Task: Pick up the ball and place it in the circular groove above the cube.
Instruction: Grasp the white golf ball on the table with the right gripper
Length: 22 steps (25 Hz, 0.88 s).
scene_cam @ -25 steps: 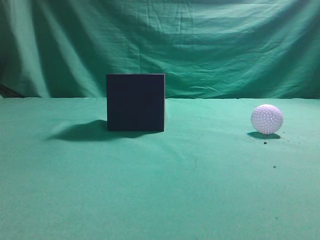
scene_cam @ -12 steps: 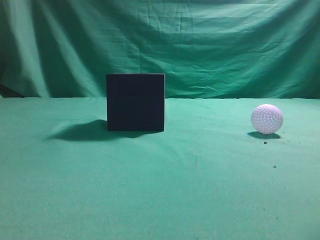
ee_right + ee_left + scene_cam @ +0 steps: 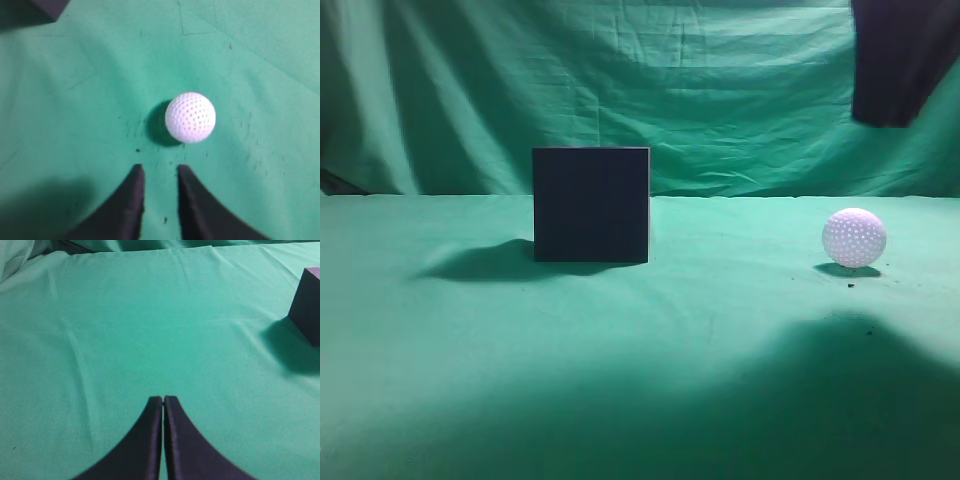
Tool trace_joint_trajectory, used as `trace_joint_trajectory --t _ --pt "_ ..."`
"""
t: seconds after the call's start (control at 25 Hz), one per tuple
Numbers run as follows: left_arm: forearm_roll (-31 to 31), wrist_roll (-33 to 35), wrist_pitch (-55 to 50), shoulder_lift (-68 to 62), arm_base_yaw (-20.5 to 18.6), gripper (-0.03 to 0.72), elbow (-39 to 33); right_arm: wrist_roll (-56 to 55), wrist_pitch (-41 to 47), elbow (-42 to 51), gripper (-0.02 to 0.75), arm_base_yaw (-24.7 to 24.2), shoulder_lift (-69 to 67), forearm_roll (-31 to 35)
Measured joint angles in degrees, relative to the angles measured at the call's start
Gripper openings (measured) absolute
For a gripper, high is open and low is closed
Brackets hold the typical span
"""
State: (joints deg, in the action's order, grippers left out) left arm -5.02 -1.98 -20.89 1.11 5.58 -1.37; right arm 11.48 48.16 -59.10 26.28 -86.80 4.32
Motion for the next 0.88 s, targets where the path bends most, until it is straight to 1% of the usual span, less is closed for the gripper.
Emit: trace_joint_trajectory --t 0.2,0.24,0.28,0.44,0.84,0.88 --pt "0.00 0.00 0.00 0.00 0.00 0.000 0.00 -1.35 -2.12 -2.71 0.486 0.22 -6.47 -0.76" --pt "0.00 0.00 0.00 0.00 0.00 0.000 0.00 -2.39 -3.06 -2.82 0.543 0.25 -7.50 -1.41" --pt "0.00 0.00 0.00 0.00 0.00 0.000 0.00 -3.15 -3.64 -3.04 0.573 0.25 -8.36 -1.97" --pt "0.00 0.00 0.00 0.00 0.00 0.000 0.00 -5.69 -5.32 -3.37 0.573 0.25 -12.12 -4.61" --pt "0.00 0.00 0.00 0.00 0.00 0.000 0.00 -7.22 -7.64 -3.61 0.573 0.25 -17.15 -5.39" --pt "0.00 0.00 0.00 0.00 0.00 0.000 0.00 -7.35 -7.64 -3.61 0.526 0.25 -17.25 -5.39"
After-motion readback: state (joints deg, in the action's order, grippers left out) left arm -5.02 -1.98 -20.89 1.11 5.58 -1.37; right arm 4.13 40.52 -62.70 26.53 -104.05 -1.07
